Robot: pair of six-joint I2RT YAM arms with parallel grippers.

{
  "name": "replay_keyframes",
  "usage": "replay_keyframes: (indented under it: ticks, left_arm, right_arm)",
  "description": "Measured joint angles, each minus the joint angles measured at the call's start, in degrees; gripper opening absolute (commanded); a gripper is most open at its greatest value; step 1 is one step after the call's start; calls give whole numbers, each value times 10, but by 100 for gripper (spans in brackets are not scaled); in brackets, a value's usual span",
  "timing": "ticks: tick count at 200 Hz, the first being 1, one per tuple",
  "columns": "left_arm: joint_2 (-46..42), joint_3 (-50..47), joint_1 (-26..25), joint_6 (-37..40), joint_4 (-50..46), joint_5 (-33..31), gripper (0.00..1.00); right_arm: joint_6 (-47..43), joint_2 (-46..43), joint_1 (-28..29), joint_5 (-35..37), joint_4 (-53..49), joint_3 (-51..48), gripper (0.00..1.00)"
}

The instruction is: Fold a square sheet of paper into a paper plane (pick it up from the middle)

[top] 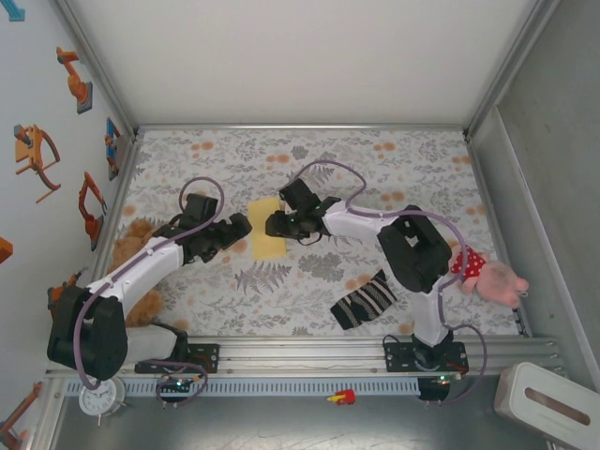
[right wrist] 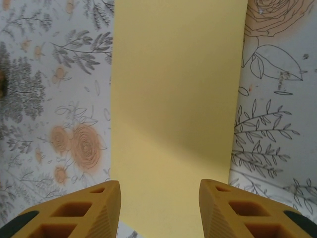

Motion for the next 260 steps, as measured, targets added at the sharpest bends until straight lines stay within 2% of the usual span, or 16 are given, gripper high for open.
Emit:
replay_keyframes:
  ticks: [43, 92, 115, 175, 207, 228, 260]
  left_arm:
    - [2, -1, 2, 0, 20, 15, 96]
    - [21, -1, 2, 0, 40, 37, 96]
    - [34, -1, 2, -1, 52, 55, 96]
    - [71, -1, -19, -15, 93, 111, 96]
    - [97, -1, -43, -34, 120, 137, 96]
    - [115, -1, -59, -50, 138, 150, 100]
    - [137, -1, -77, -80, 163, 167, 89]
  right_arm:
    - [-1, 45, 0, -10, -14, 33, 44]
    - [0, 50, -3, -13, -13, 28, 43]
    - [4, 25, -8, -11, 3, -14, 41]
    - [15, -109, -53, 0, 16, -183, 37]
    - [15, -146, -61, -2, 34, -188, 37]
    - [16, -145, -61, -9, 50, -186, 36]
    - [18, -113, -66, -25, 59, -181, 34]
